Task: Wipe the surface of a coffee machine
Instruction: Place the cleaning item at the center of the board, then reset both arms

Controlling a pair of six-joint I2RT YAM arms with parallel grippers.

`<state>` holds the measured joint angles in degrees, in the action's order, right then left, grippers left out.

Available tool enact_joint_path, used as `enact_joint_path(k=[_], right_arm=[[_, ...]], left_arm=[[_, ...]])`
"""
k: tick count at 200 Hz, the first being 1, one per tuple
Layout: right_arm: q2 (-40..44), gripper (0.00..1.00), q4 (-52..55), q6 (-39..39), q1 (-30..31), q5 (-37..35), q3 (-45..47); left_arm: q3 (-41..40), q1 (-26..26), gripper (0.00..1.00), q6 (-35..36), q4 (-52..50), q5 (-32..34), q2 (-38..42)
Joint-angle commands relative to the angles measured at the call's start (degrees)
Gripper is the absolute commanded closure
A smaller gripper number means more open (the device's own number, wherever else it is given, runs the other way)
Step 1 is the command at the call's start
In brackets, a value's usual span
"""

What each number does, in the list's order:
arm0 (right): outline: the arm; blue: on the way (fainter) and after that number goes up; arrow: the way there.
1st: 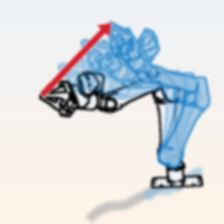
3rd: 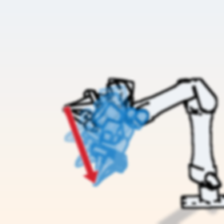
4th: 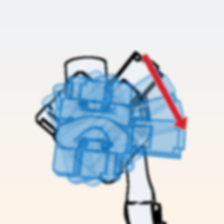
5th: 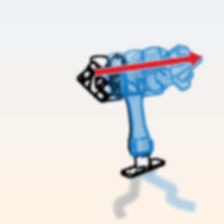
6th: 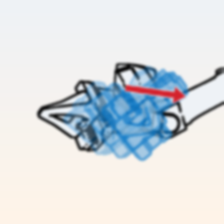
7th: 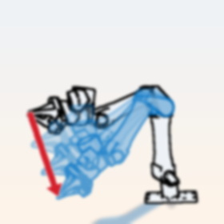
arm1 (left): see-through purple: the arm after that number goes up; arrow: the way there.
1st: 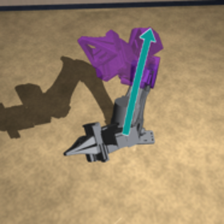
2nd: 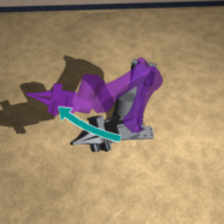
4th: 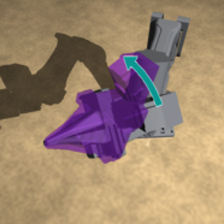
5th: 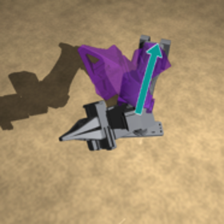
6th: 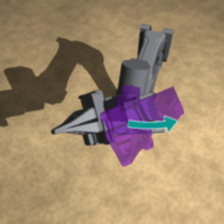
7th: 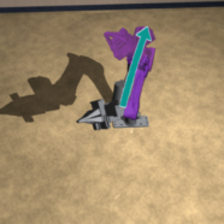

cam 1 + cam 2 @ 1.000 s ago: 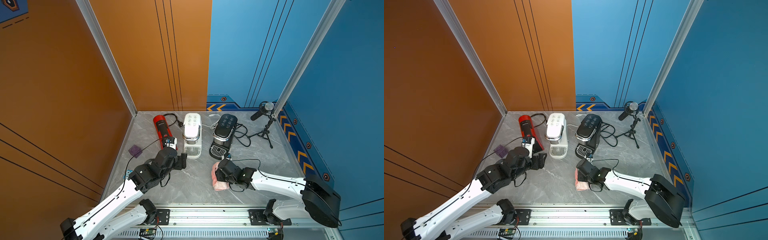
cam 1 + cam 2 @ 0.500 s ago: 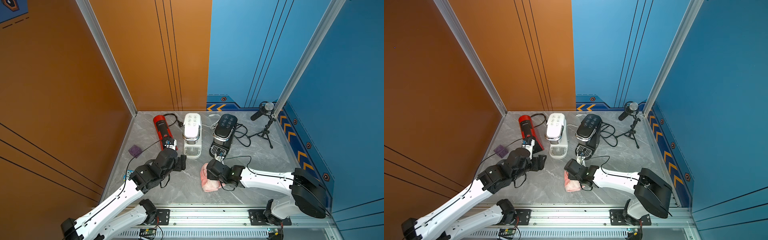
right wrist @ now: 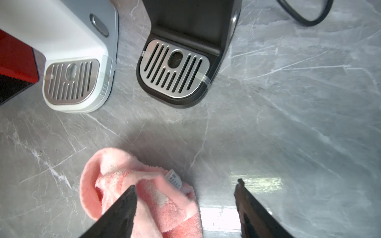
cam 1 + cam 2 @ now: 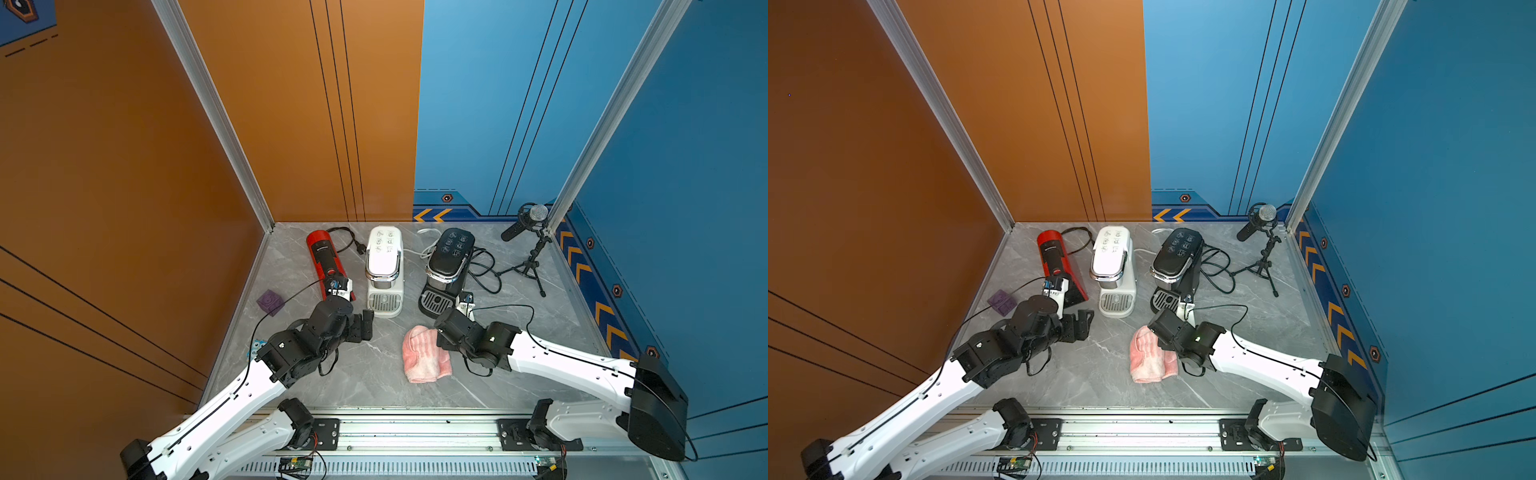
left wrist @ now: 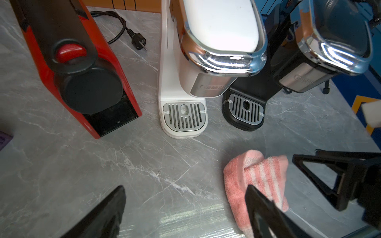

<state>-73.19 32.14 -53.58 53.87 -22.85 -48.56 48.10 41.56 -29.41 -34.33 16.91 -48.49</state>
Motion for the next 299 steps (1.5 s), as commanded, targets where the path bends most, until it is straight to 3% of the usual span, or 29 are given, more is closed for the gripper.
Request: enact_joint_path(k=[1, 62, 83, 89, 100, 134, 144, 153, 172, 189, 222, 243, 299], right_arm=[[3.91, 0.20, 3.01, 4.59, -0.30, -1.94, 0.44], [12.08, 0.17, 2.84, 13.79, -3.29, -4.21, -2.78], [12.36, 0.18, 2.67, 14.76, -4.97, -3.17, -2.62], [12.44, 0.18, 2.51, 14.90, -5.31, -3.01, -2.56], [12.78, 0.18, 1.94, 15.38, -5.93, -2.38, -2.10], [14.70, 0.18, 0.36, 16.65, -8.61, 0.27, -0.94], [15.32, 0.18, -0.41, 17.04, -9.75, 1.81, -0.72], [15.68, 0.18, -0.67, 17.34, -10.75, 3.35, -0.83], [16.61, 0.17, -0.85, 18.68, -11.85, 4.89, -1.70], [18.04, 0.17, -0.74, 20.10, -12.56, 5.59, -1.89], [20.20, 0.17, -0.50, 21.30, -17.02, 8.51, -0.98], [21.34, 0.17, -0.37, 21.55, -19.22, 10.21, 0.08], [19.96, 0.17, -0.97, 21.94, -21.94, 12.29, 1.45]], left_arm=[[2.61, -0.52, 0.01, 1.62, -1.97, 0.92, -0.42], [14.42, 2.35, 0.02, 10.41, -8.34, 19.04, -3.27], [15.17, 0.98, 0.01, 8.98, -7.80, 30.61, -2.73], [15.25, -1.43, 0.01, 8.72, -7.40, 30.93, -2.33], [15.28, -8.79, 0.02, 9.53, -6.32, 25.42, -1.91], [13.76, -40.26, 0.01, 5.68, -2.12, -4.21, -6.51], [11.61, -47.03, 0.01, 3.56, 2.25, -8.58, -8.78], [8.24, -50.07, 0.01, 3.35, 6.86, -8.57, -10.47], [3.59, -50.28, 0.01, 7.80, 16.43, -6.42, -13.90], [2.21, -48.84, 0.01, 10.75, 18.94, -2.11, -17.60], [-6.37, -46.84, 0.02, 11.71, 32.99, -0.31, -24.20], [-11.83, -44.70, 0.01, 13.17, 44.14, 4.12, -27.38], [-18.39, -44.10, 0.01, 18.82, 61.31, 3.71, -32.44]])
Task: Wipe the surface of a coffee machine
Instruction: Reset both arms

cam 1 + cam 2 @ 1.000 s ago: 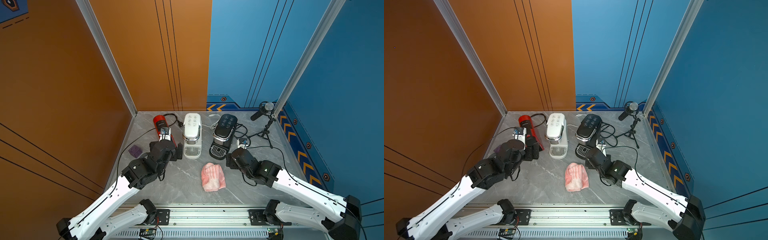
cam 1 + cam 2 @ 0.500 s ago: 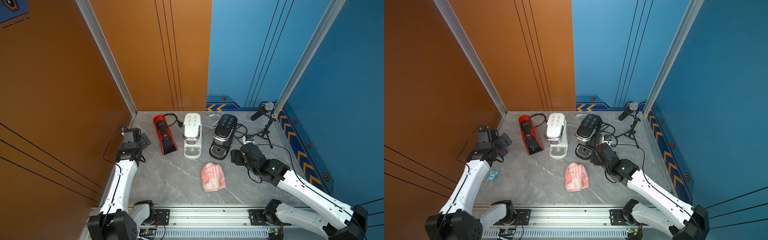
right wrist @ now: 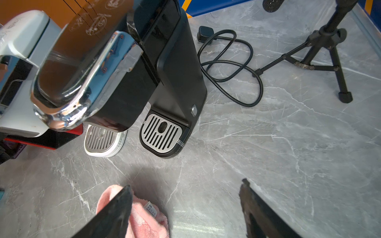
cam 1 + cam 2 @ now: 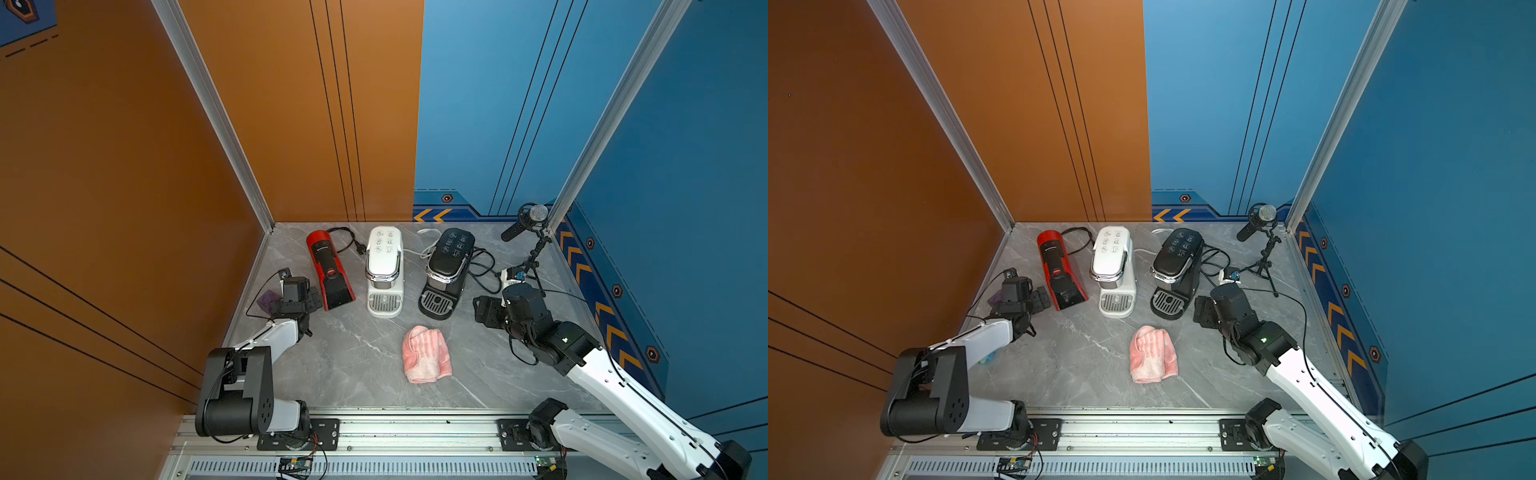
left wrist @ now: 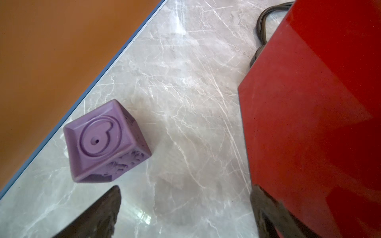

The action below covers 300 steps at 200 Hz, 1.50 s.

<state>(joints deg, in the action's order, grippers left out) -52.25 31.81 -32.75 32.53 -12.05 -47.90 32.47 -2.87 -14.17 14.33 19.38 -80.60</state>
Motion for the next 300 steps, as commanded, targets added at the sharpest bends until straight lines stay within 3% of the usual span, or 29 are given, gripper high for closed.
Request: enact_joint_path(k=[1, 67, 130, 146, 157, 166, 205, 219, 233, 246, 269, 288, 300], right_arm=[[-1.08, 0.17, -0.67, 1.16, -0.62, 1.59, 0.83], [-5.37, 0.17, -1.93, 2.40, -1.68, 4.30, 0.15], [-4.86, 0.17, -1.93, 5.81, -3.00, 1.46, -2.53], [-4.79, 0.17, -2.01, 7.59, -2.91, -2.74, -3.65], [-4.32, 0.11, -1.97, 8.48, -2.77, -7.98, -4.72], [-3.58, 0.00, -2.11, 6.90, -2.28, -12.64, -5.67], [-5.26, 0.00, -10.07, 9.15, -3.12, -28.19, -6.51], [-7.76, 0.00, -10.78, 15.22, -6.92, -22.79, -8.28], [-10.05, 0.00, -11.99, 23.49, -13.68, -8.93, -8.85], [-11.14, 0.00, -13.78, 24.34, -19.22, -4.63, -7.14], [-7.88, 0.00, -28.58, 28.78, -27.58, 2.47, 5.49], [-6.54, 0.00, -45.28, 30.26, -31.46, 5.05, 18.18], [-8.30, 0.00, -50.45, 29.03, -32.39, 7.00, 21.77]], left_arm=[[-2.98, 0.37, 0.02, 3.69, 12.96, 1.13, -0.34], [-8.57, 5.11, 0.02, 11.77, 29.70, -3.22, -5.48], [-9.87, 5.77, 0.02, 12.29, 32.57, -2.82, -6.80], [-10.05, 5.77, 0.01, 12.41, 33.20, -2.77, -6.93], [-9.97, 5.77, 0.01, 12.41, 33.17, -2.77, -7.03], [-9.97, 5.79, 0.01, 12.36, 33.15, -2.83, -7.03], [-10.08, 5.96, 0.02, 12.59, 33.14, -2.54, -6.87], [-10.20, 6.04, 0.01, 12.58, 33.18, -2.51, -6.74], [-10.06, 6.21, 0.01, 12.62, 33.21, -2.35, -6.83], [-10.08, 6.21, 0.01, 12.63, 33.15, -2.38, -6.85], [-10.05, 6.18, 0.01, 12.61, 33.15, -2.44, -6.83], [-10.08, 6.15, 0.02, 12.61, 33.14, -2.41, -6.85], [-10.10, 6.10, 0.01, 12.60, 33.18, -2.40, -6.85]])
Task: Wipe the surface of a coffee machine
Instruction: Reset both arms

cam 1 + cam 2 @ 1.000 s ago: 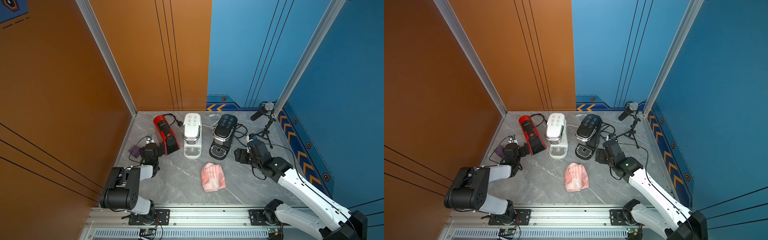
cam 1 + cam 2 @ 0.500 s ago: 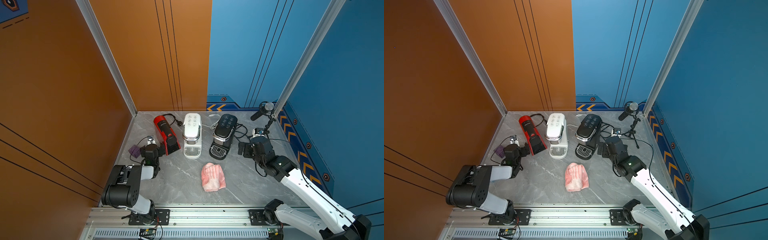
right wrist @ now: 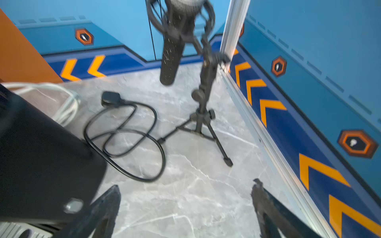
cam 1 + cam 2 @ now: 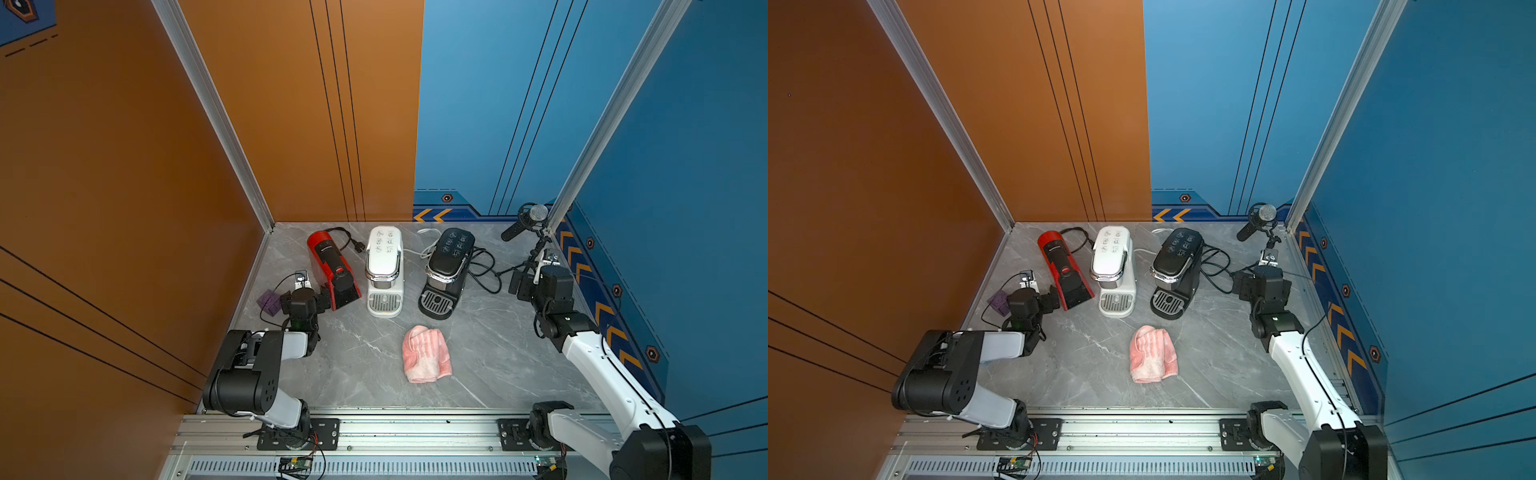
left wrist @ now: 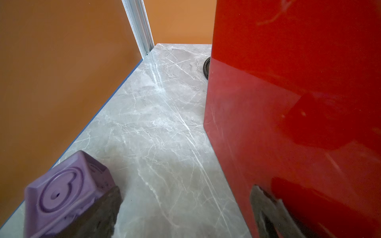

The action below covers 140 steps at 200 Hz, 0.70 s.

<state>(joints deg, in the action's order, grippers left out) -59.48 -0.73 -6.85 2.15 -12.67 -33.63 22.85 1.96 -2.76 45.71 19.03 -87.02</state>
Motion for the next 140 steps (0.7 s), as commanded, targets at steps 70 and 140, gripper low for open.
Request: enact_joint_path(k=[70, 140], right_arm=[[-15.14, 0.00, -36.27, 1.51, -2.87, 4.01, 12.80], [-26.50, 0.00, -45.54, 1.23, -2.31, 5.79, 11.87]], left_arm=[[-0.40, 1.37, 0.01, 1.26, 1.78, -2.07, -0.42], [-0.48, 1.32, 0.01, 1.27, 1.75, -2.05, -0.38]])
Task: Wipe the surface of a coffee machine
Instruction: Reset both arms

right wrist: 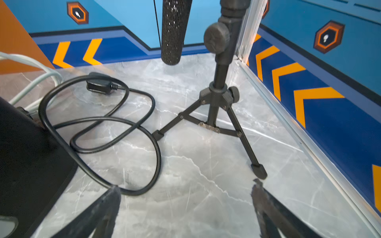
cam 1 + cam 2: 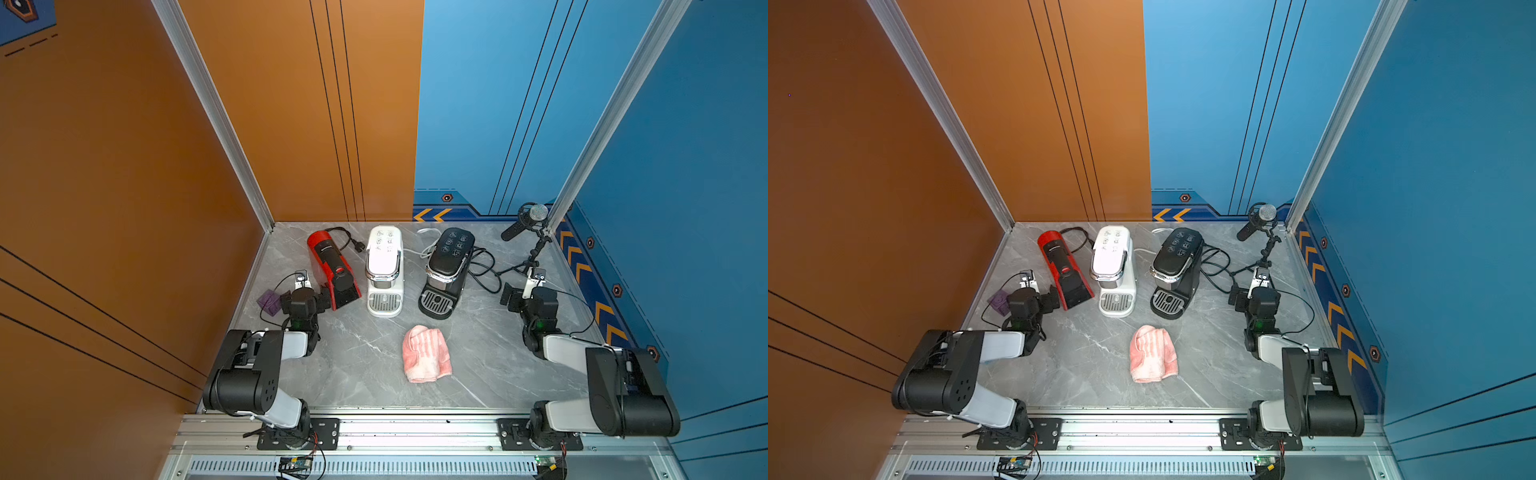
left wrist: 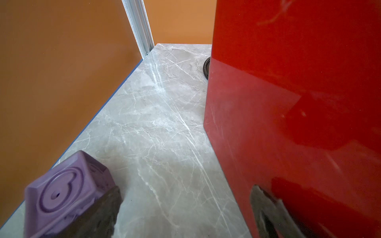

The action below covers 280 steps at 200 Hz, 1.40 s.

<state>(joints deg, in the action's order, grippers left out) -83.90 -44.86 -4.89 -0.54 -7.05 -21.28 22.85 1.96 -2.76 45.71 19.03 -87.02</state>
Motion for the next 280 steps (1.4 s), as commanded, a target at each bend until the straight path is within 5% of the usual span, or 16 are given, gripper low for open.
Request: enact_joint_path(k=[1, 130, 155, 280], right_arm=[[-2.07, 0.00, -0.56, -0.61, 0.46, 0.23, -0.98], [-3.11, 0.00, -1.09, 1.91, 2.29, -0.23, -1.65], [-3.11, 0.00, -1.16, 1.98, 2.44, -0.32, -1.66], [-3.11, 0.00, -1.13, 1.99, 2.38, -0.28, -1.67]], left_arm=[[-0.46, 1.35, 0.01, 1.27, 1.75, -2.06, -0.40], [-0.33, 1.03, 0.02, 1.26, 1.69, -2.65, -0.52], [0.30, -0.20, 0.02, 2.84, 1.45, -10.54, -0.99], [0.35, -0.40, 0.02, 2.86, 1.45, -10.83, -1.19]])
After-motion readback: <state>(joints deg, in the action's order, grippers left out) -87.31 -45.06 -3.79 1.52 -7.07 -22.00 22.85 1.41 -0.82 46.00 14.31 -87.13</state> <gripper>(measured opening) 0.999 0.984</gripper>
